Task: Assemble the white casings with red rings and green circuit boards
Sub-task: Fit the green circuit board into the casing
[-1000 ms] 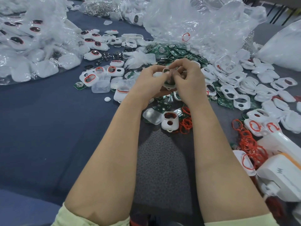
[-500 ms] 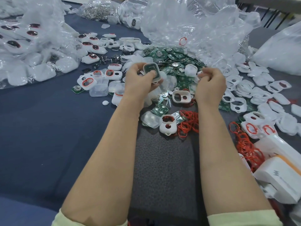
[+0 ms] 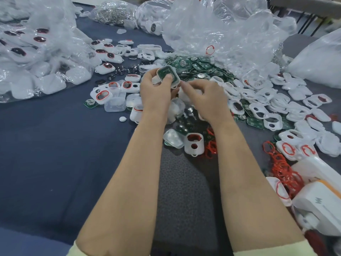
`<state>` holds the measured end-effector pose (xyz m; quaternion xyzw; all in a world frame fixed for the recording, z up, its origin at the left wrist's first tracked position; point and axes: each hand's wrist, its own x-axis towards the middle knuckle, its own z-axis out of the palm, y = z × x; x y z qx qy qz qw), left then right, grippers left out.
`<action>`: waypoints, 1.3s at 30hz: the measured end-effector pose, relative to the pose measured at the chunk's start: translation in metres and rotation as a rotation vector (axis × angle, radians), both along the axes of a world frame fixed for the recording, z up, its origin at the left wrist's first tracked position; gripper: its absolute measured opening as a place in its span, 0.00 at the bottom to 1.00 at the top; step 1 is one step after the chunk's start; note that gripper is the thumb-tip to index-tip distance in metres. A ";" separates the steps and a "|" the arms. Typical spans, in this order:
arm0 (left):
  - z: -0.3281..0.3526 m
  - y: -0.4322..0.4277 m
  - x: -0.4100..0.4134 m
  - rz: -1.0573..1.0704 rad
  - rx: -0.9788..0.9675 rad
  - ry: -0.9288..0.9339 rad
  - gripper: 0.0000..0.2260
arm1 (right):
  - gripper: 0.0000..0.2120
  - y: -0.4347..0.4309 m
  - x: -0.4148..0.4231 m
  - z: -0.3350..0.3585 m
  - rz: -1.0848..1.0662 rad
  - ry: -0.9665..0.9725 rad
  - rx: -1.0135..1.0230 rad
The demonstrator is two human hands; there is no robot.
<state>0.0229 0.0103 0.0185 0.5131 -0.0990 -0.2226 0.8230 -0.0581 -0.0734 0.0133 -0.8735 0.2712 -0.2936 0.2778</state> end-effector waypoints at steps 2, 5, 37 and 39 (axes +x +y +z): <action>-0.001 0.000 0.001 0.004 -0.003 0.007 0.07 | 0.11 -0.006 -0.003 0.002 -0.117 -0.089 0.010; -0.001 0.002 -0.001 -0.017 0.020 0.005 0.09 | 0.17 -0.022 -0.009 0.004 -0.484 -0.085 -0.030; -0.001 0.006 0.005 0.047 -0.064 0.082 0.08 | 0.10 -0.016 -0.022 -0.012 -0.279 0.012 0.023; 0.001 0.010 0.014 0.214 -0.160 0.135 0.07 | 0.09 -0.012 -0.020 -0.009 -0.232 -0.061 0.058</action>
